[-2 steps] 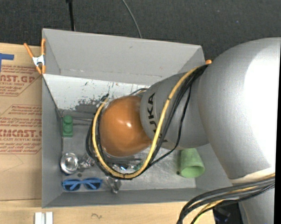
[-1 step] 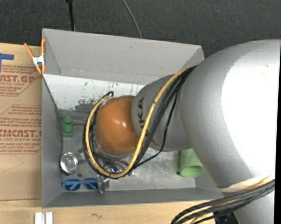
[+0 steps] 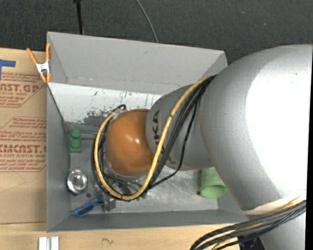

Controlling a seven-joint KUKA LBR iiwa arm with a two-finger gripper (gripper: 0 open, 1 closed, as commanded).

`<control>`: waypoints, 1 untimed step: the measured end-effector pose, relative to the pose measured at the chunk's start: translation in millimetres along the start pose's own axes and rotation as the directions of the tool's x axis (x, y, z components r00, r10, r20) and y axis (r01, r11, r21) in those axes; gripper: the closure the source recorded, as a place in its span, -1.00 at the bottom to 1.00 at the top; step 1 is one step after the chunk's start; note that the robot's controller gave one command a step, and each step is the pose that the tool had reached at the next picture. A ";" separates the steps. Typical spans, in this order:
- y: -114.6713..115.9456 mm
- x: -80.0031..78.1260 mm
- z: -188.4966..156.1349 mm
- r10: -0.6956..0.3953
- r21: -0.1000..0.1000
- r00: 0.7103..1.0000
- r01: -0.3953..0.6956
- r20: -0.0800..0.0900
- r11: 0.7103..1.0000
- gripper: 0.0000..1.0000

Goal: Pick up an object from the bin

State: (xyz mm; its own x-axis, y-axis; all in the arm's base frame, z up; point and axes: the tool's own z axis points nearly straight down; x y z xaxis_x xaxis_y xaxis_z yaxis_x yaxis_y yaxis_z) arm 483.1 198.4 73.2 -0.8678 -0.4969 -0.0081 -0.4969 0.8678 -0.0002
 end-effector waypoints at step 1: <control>-19.2 -2.3 -137.6 -0.236 0.001 0.972 0.236 0.001 0.972 1.00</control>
Offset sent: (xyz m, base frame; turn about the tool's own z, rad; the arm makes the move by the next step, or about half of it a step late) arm 0.0087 -0.0168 0.1342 -0.2395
